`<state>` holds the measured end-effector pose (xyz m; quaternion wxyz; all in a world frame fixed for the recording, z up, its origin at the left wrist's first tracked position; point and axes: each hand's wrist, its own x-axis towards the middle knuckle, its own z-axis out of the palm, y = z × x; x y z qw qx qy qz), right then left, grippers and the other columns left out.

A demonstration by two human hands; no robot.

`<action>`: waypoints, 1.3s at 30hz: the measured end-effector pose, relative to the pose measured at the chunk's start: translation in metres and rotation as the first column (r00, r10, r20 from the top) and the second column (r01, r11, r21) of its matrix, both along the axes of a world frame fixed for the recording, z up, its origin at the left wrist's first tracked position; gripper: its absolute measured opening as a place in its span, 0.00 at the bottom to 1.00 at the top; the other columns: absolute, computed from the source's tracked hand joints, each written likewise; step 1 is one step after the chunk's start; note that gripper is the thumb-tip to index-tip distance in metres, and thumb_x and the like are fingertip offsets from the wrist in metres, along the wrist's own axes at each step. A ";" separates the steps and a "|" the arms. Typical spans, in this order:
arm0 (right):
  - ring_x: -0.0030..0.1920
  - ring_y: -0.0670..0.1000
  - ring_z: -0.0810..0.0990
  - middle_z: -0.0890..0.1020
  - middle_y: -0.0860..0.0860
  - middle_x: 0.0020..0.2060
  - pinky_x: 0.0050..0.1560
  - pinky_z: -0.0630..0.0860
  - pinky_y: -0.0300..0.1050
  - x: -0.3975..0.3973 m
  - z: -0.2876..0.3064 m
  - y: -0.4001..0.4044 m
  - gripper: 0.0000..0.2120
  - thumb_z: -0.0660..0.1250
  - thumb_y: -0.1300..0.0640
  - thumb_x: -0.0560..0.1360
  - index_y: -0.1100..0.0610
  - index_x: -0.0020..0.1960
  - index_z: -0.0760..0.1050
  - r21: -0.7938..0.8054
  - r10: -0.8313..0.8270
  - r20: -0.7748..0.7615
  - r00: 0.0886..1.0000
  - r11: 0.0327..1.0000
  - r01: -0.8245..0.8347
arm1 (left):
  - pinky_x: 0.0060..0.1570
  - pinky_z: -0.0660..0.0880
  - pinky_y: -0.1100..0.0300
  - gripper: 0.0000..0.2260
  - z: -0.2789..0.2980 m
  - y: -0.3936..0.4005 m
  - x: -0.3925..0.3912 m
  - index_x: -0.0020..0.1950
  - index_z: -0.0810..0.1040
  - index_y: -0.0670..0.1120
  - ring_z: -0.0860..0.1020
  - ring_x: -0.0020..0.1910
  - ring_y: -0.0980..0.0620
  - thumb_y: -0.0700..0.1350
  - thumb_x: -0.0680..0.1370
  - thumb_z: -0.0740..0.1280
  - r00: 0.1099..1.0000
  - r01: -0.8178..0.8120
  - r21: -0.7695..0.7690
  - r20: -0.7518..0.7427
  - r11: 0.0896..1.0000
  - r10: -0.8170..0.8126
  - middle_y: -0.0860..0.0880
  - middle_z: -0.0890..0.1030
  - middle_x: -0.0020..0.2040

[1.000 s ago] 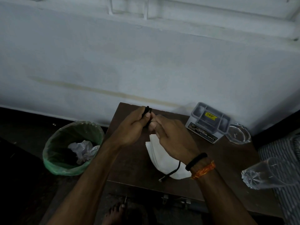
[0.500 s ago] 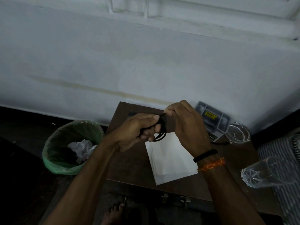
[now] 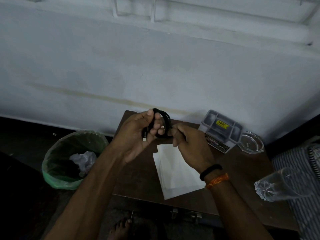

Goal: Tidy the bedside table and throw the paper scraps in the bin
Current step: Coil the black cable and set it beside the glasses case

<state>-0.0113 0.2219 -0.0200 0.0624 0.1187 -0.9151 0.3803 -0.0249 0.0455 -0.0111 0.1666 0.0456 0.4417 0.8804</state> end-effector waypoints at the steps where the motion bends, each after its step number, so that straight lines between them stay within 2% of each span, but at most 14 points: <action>1: 0.34 0.41 0.74 0.76 0.42 0.33 0.39 0.71 0.35 0.001 0.000 -0.001 0.10 0.60 0.58 0.81 0.55 0.46 0.78 0.071 0.016 -0.011 1.000 0.997 -0.016 | 0.39 0.78 0.62 0.12 -0.002 -0.001 -0.002 0.46 0.77 0.41 0.74 0.34 0.51 0.44 0.83 0.58 0.999 -0.038 0.028 -0.016 0.999 0.038 0.47 0.76 0.35; 6: 0.31 0.39 0.70 0.74 0.42 0.34 0.34 0.63 0.31 0.010 -0.006 -0.017 0.10 0.60 0.58 0.81 0.59 0.45 0.77 0.246 0.123 0.037 0.992 0.961 -0.129 | 0.56 0.80 0.57 0.10 -0.013 0.004 -0.009 0.50 0.76 0.38 0.84 0.46 0.49 0.37 0.83 0.55 0.987 -0.137 -0.024 -0.089 0.990 0.135 0.42 0.85 0.48; 9: 0.35 0.44 0.69 0.75 0.48 0.38 0.38 0.62 0.35 0.013 -0.009 -0.025 0.09 0.59 0.56 0.82 0.58 0.47 0.74 0.338 0.176 0.082 0.981 0.921 -0.194 | 0.61 0.78 0.56 0.10 -0.016 0.010 -0.007 0.51 0.76 0.39 0.83 0.54 0.48 0.35 0.83 0.56 0.979 -0.169 -0.079 -0.130 0.982 0.158 0.40 0.83 0.55; 12: 0.36 0.49 0.73 0.80 0.53 0.42 0.38 0.63 0.38 0.013 -0.004 -0.023 0.08 0.58 0.57 0.82 0.58 0.49 0.74 0.385 0.197 0.095 0.976 0.897 -0.218 | 0.62 0.77 0.55 0.08 -0.021 0.011 -0.007 0.56 0.75 0.38 0.82 0.58 0.46 0.36 0.83 0.57 0.970 -0.199 -0.251 -0.189 0.947 0.154 0.38 0.81 0.59; 15: 0.41 0.51 0.78 0.80 0.53 0.43 0.39 0.67 0.40 0.013 0.001 -0.017 0.07 0.59 0.57 0.81 0.57 0.50 0.75 0.412 0.201 0.115 0.973 0.881 -0.231 | 0.56 0.79 0.58 0.10 -0.025 0.010 -0.006 0.60 0.75 0.36 0.83 0.53 0.49 0.38 0.83 0.58 0.964 -0.183 -0.407 -0.254 0.895 0.081 0.40 0.82 0.55; 18: 0.42 0.48 0.77 0.81 0.51 0.44 0.42 0.66 0.38 0.012 0.006 -0.011 0.07 0.61 0.57 0.81 0.56 0.50 0.77 0.404 0.233 0.126 0.964 0.876 -0.265 | 0.44 0.77 0.62 0.08 -0.029 0.012 -0.008 0.55 0.78 0.40 0.79 0.40 0.54 0.39 0.83 0.59 0.946 -0.232 -0.540 -0.320 0.809 0.058 0.47 0.81 0.41; 20: 0.44 0.47 0.76 0.81 0.50 0.46 0.43 0.64 0.36 0.013 0.009 -0.011 0.07 0.62 0.57 0.80 0.55 0.53 0.79 0.395 0.260 0.091 0.961 0.877 -0.275 | 0.42 0.73 0.60 0.08 -0.032 0.013 -0.009 0.51 0.79 0.44 0.76 0.38 0.54 0.41 0.83 0.60 0.943 -0.262 -0.595 -0.324 0.760 0.072 0.51 0.79 0.38; 23: 0.46 0.47 0.77 0.81 0.49 0.48 0.44 0.63 0.35 0.013 0.014 -0.009 0.08 0.63 0.55 0.80 0.54 0.54 0.79 0.409 0.294 0.012 0.956 0.871 -0.273 | 0.45 0.73 0.57 0.10 -0.035 0.011 -0.009 0.47 0.78 0.44 0.78 0.43 0.51 0.41 0.83 0.60 0.952 -0.217 -0.608 -0.305 0.763 0.028 0.49 0.80 0.41; 26: 0.49 0.50 0.77 0.81 0.50 0.49 0.47 0.67 0.39 0.009 0.020 -0.001 0.08 0.62 0.53 0.80 0.53 0.54 0.80 0.498 0.303 -0.061 0.951 0.835 -0.234 | 0.43 0.71 0.54 0.12 -0.035 0.011 -0.007 0.42 0.76 0.43 0.74 0.39 0.50 0.42 0.83 0.59 0.947 -0.099 -0.669 -0.291 0.737 -0.137 0.48 0.76 0.37; 29: 0.44 0.52 0.76 0.81 0.51 0.43 0.45 0.72 0.48 0.008 0.025 0.007 0.05 0.69 0.53 0.76 0.54 0.47 0.82 0.506 0.269 -0.212 0.939 0.853 -0.130 | 0.40 0.67 0.54 0.13 -0.031 0.016 -0.003 0.41 0.72 0.40 0.68 0.35 0.51 0.42 0.84 0.57 0.952 -0.001 -0.671 -0.227 0.742 -0.204 0.46 0.70 0.35; 32: 0.50 0.53 0.78 0.80 0.53 0.53 0.49 0.75 0.51 0.009 0.024 0.011 0.04 0.72 0.54 0.74 0.55 0.45 0.82 0.402 0.222 -0.241 0.945 0.909 -0.111 | 0.34 0.67 0.62 0.14 -0.023 0.019 -0.002 0.38 0.71 0.42 0.67 0.30 0.54 0.42 0.84 0.57 0.960 0.045 -0.651 -0.182 0.757 -0.214 0.48 0.69 0.31; 34: 0.54 0.53 0.79 0.80 0.53 0.58 0.53 0.76 0.51 0.009 0.022 0.013 0.04 0.70 0.56 0.75 0.56 0.45 0.81 0.317 0.231 -0.208 0.951 0.935 -0.157 | 0.32 0.69 0.62 0.14 -0.020 0.018 -0.002 0.40 0.73 0.39 0.67 0.30 0.52 0.41 0.84 0.56 0.964 0.076 -0.634 -0.151 0.770 -0.220 0.41 0.70 0.33; 37: 0.45 0.49 0.81 0.83 0.50 0.45 0.45 0.78 0.52 0.008 0.017 0.014 0.03 0.68 0.58 0.77 0.57 0.46 0.79 0.208 0.268 -0.168 0.949 0.950 -0.232 | 0.31 0.71 0.65 0.15 -0.019 0.014 0.000 0.45 0.77 0.35 0.68 0.30 0.51 0.41 0.84 0.56 0.956 0.120 -0.620 -0.139 0.775 -0.259 0.37 0.73 0.39; 39: 0.41 0.45 0.80 0.82 0.46 0.40 0.42 0.78 0.49 0.008 0.014 0.014 0.04 0.66 0.57 0.78 0.57 0.46 0.78 0.152 0.251 -0.157 0.955 0.962 -0.228 | 0.30 0.71 0.67 0.16 -0.020 0.012 0.001 0.42 0.78 0.38 0.70 0.29 0.54 0.41 0.84 0.56 0.949 0.141 -0.606 -0.144 0.783 -0.282 0.42 0.77 0.37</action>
